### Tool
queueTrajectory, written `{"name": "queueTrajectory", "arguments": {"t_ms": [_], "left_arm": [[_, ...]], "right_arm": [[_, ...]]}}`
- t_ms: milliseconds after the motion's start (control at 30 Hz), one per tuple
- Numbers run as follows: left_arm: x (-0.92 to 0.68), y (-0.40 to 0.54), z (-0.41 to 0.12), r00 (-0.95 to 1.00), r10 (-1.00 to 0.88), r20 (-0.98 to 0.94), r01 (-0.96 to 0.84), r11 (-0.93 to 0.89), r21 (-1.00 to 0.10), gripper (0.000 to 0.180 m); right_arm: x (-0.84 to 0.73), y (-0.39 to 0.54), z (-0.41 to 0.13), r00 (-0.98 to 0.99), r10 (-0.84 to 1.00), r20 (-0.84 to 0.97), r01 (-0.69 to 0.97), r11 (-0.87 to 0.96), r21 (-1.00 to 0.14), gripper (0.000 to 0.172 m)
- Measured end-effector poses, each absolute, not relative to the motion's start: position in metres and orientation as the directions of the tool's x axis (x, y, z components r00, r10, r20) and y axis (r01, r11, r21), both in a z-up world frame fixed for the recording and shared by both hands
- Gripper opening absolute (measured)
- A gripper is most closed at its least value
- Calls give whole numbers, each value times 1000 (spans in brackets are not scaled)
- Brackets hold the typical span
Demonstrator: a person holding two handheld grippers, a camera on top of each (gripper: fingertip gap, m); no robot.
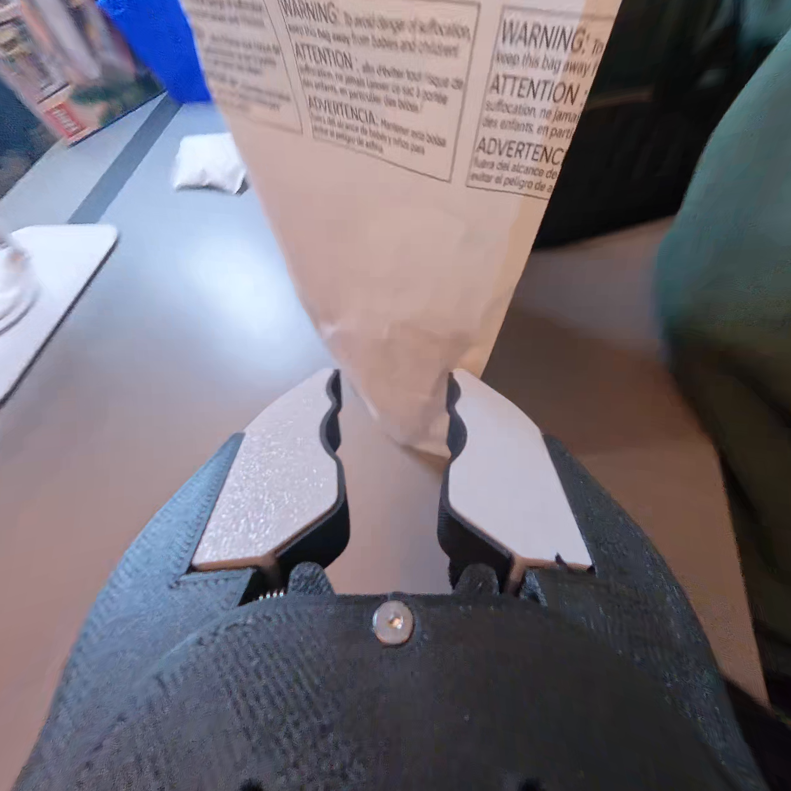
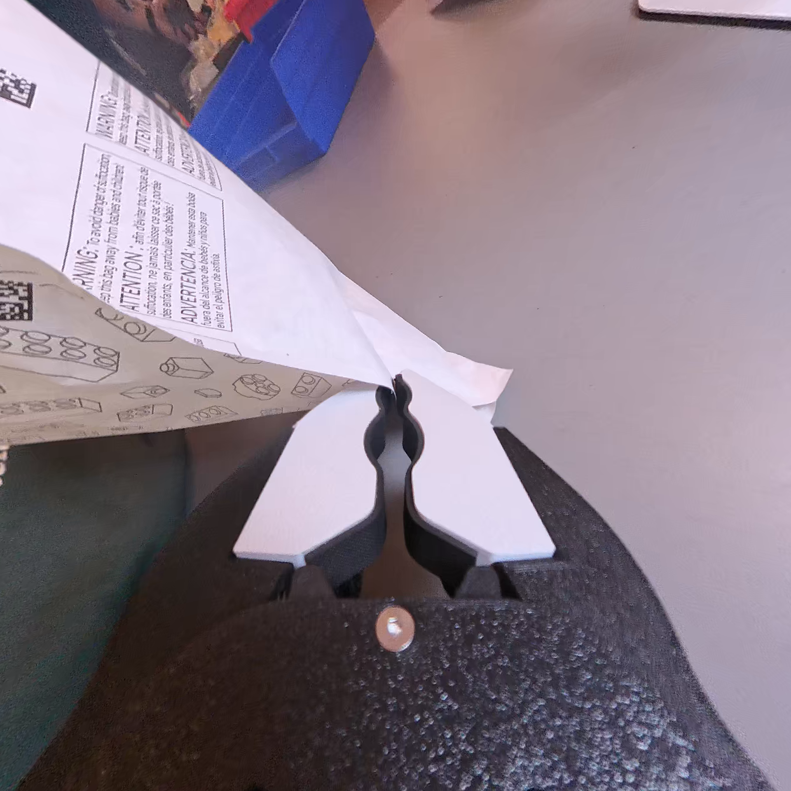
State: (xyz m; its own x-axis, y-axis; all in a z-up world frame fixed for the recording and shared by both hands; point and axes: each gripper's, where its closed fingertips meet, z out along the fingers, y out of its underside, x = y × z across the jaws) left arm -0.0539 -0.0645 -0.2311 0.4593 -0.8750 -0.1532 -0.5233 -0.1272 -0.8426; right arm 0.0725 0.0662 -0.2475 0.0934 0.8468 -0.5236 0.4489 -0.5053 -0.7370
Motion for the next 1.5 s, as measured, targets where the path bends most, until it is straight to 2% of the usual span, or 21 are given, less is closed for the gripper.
{"name": "queueTrajectory", "arguments": {"t_ms": [33,100,133,200,300,400,433,500,533,600,700,800,833,867,900,1100,1233,1300,1367,1433,1500], "left_arm": [[-40,-63,-227,439,-890,-123,-486,-120,-866,42],[-32,-51,-221,465,-872,-153,-464,-92,-881,1],[-37,-40,-223,507,-842,-182,-484,-104,-869,0],[-45,-38,-220,524,-838,-152,-468,-134,-874,3],[-38,-69,-190,456,-890,17,-307,-175,-935,42],[-29,-81,-207,485,-861,-152,-452,-99,-887,58],[-25,-77,-217,524,-828,-198,-491,-104,-865,50],[-39,-56,-229,590,-716,-373,-606,-87,-791,10],[-50,-48,-226,622,-678,-392,-609,-103,-787,4],[-61,-42,-218,667,-715,-207,-481,-203,-853,2],[-74,-34,-219,658,-753,-11,-372,-312,-874,2],[-78,-25,-227,645,-764,6,-355,-307,-883,9],[-77,-22,-232,643,-765,20,-352,-318,-881,15],[-76,-20,-237,637,-770,38,-341,-326,-882,5],[-74,-17,-237,636,-770,46,-325,-322,-889,0],[-98,-12,-153,595,-770,230,-126,-372,-920,1],[-95,-20,-157,590,-789,170,-214,-356,-910,2],[-97,-21,-192,606,-772,193,-228,-401,-887,36],[-91,-26,-218,580,-780,235,-209,-421,-883,43],[-85,-24,-230,581,-788,204,-239,-404,-883,27],[-85,-19,-226,586,-802,118,-315,-359,-879,2]], "right_arm": [[73,68,-248,116,838,-534,441,-525,-728,2],[75,68,-248,127,834,-537,432,-534,-727,2],[76,67,-248,116,845,-522,437,-515,-737,2],[79,66,-248,112,865,-489,452,-483,-750,2],[82,69,-248,143,849,-509,445,-515,-733,2],[82,71,-248,157,824,-545,429,-554,-714,1],[81,71,-248,157,818,-554,427,-562,-709,1],[80,68,-247,149,819,-555,435,-558,-707,1],[80,65,-246,133,827,-547,442,-543,-713,1],[85,51,-242,40,857,-514,489,-466,-738,0],[94,32,-236,-106,911,-399,527,-289,-799,5],[90,32,-225,-141,972,-190,459,-106,-882,34],[88,32,-222,-144,982,-121,438,-46,-898,34],[87,32,-220,-144,987,-70,425,-3,-905,26],[85,34,-218,-129,991,-40,420,18,-907,8],[85,47,-161,-106,949,-296,324,-249,-913,0],[85,51,-149,-79,963,-259,345,-217,-913,2],[86,51,-174,-68,960,-273,400,-224,-888,33],[87,48,-201,-78,958,-275,427,-217,-878,44],[84,51,-209,-70,963,-262,422,-209,-882,34],[79,53,-198,-74,970,-232,414,-182,-892,0]]}}
